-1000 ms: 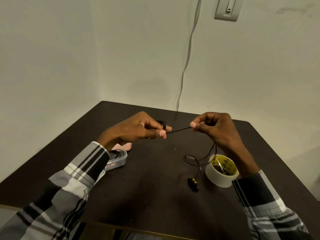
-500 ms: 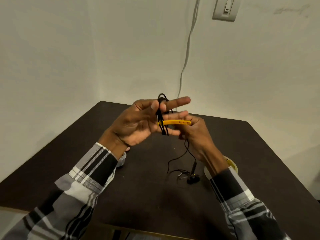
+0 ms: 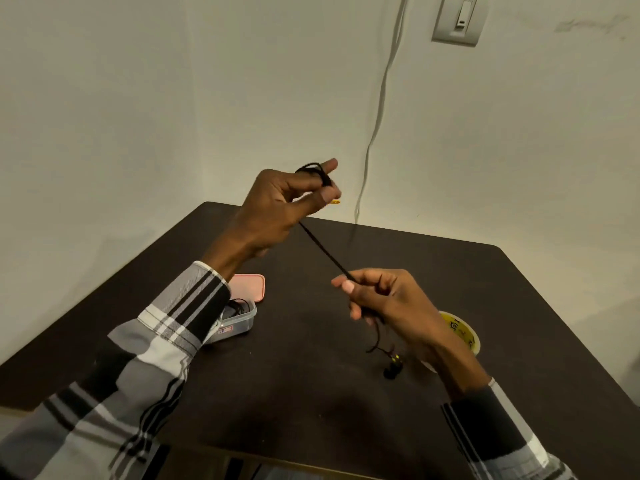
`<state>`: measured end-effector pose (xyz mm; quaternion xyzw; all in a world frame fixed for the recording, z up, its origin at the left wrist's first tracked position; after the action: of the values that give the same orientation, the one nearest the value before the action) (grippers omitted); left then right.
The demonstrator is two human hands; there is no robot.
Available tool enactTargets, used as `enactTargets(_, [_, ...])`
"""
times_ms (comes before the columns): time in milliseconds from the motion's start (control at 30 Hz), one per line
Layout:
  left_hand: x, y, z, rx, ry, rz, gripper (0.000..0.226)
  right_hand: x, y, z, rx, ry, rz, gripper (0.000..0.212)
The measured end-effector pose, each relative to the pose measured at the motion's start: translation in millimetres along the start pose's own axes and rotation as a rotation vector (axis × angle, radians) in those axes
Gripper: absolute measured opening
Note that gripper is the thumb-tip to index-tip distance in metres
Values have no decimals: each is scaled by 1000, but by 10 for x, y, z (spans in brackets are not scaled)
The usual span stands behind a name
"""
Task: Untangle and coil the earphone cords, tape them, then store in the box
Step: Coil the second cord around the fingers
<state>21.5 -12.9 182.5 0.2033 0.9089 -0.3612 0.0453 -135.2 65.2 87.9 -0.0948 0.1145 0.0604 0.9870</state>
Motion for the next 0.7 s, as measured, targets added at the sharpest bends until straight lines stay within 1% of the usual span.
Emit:
enactTargets(67, [57, 19, 115, 7, -227, 82, 14, -90, 29, 102, -23, 52, -22, 19])
enactTargets(100, [79, 33, 184, -9, -283, 119, 15, -133, 38, 150, -32, 79, -36, 19])
enactTargets(233, [174, 116, 372, -53, -345, 236, 21, -268, 57, 337, -94, 218, -64, 17])
enactTargets(333, [231, 191, 440, -103, -345, 332, 32, -364, 47, 494, -170, 336, -77, 14])
enactTargets(433, [330, 296, 483, -180, -278, 427, 35, -423, -13, 642, -242, 425, -94, 10])
enactTargets(533, [495, 468, 439, -232, -181, 558, 24, -425, -112, 735, -285, 454, -77, 8])
enactTargets(600, [581, 601, 359, -273, 12, 625, 17, -438, -171, 755, -290, 378, -66, 11])
enactTargets(700, [624, 734, 203, -305, 386, 625, 16, -498, -244, 674, -245, 179, -95, 19])
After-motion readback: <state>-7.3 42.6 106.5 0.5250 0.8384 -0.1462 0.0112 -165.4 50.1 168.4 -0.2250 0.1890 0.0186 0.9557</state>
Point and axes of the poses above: each hand's wrist, its own y-axis away from the middle knuckle, its own x-axis out of the palm, z = x × y, the point moved 7 cm from there along -y, towards the middle knuckle, and after that the axes turned 3 degrees about -y, right-handed, at the moved point
